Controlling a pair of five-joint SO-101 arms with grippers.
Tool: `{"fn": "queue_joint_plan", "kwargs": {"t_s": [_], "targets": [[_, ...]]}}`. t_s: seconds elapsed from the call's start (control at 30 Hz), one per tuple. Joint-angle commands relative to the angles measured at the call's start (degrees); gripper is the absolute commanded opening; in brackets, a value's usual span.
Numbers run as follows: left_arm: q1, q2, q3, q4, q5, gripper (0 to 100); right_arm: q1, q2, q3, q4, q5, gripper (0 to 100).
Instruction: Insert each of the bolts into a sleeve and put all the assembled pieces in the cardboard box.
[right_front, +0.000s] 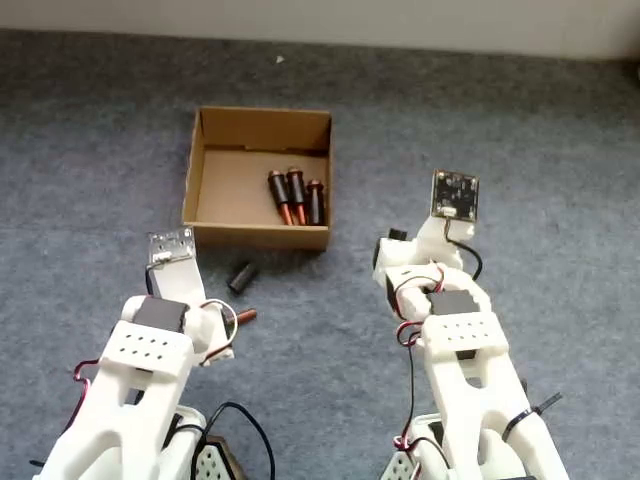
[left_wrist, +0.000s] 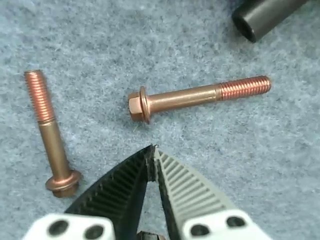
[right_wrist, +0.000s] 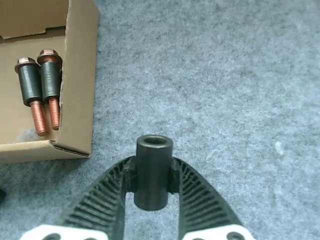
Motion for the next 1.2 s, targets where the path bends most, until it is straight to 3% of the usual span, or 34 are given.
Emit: {"fn": "queue_joint_plan", "kwargs": {"t_s": [0.0, 0.23, 0.37, 0.77, 0.93, 1.1, 1.17], "targets": [[-0.57, 0.31, 0.57, -2.37, 0.88, 1, 0.66, -1.71, -0.22, -1.19, 0.62, 0.5], [-1.27, 0.92, 1.54, -5.54, 1.23, 1, 0.66, -1.71, -0.22, -1.19, 0.7, 0.5], [-1.45, 8.57, 0.84, -7.82, 1.23, 1, 0.66, -1.71, -0.22, -1.19, 0.7, 0.5], [-10.33, 35.47, -22.2, -10.29, 0.88, 1, 0.66, -1.71, -0.13, -1.19, 0.7, 0.5], [-13.76, 38.29, -30.11, -14.77, 1.23, 1, 0.66, -1.71, -0.13, -1.19, 0.7, 0.5], [-13.49, 38.2, -35.12, -14.15, 1.41, 1, 0.66, -1.71, -0.13, -1.19, 0.7, 0.5], [-13.23, 38.2, -36.7, -11.96, 5.27, 1, 0.66, -1.71, -0.13, -1.19, 0.7, 0.5]]}}
